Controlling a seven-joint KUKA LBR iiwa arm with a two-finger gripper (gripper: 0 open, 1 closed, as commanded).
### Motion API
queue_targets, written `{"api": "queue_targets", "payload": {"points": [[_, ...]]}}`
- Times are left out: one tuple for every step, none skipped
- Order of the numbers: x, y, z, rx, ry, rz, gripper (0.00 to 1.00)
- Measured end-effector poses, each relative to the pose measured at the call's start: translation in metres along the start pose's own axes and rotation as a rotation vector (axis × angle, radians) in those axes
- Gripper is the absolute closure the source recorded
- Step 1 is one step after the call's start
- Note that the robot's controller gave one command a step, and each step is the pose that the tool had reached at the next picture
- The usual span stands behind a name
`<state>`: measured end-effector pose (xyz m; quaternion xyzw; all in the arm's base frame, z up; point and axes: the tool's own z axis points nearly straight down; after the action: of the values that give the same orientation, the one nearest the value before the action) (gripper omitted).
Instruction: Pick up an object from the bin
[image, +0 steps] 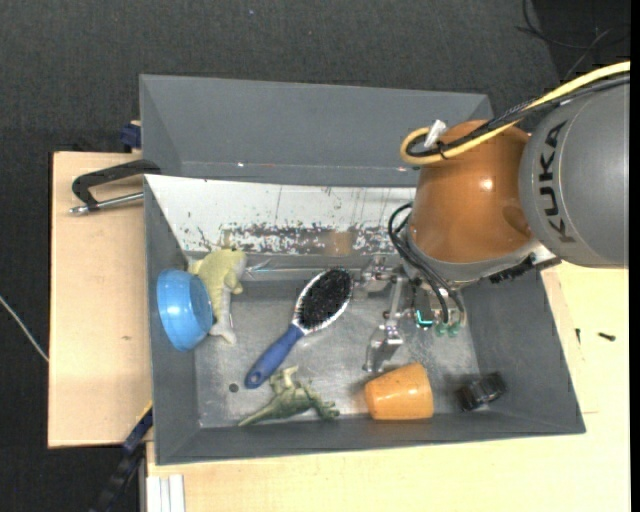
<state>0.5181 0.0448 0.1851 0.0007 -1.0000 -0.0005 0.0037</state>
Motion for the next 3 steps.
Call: {"api": "queue_targets", "payload": {"points": [[-0.044, 0.105, 0.09, -0.003, -0.017, -0.016, 0.0], [-0.032, 0.102, 0.092, -0.002, -0.024, -0.085, 0.0], [-0.028, 0.102, 0.094, -0.001, -0.012, -0.086, 1.0]]}}
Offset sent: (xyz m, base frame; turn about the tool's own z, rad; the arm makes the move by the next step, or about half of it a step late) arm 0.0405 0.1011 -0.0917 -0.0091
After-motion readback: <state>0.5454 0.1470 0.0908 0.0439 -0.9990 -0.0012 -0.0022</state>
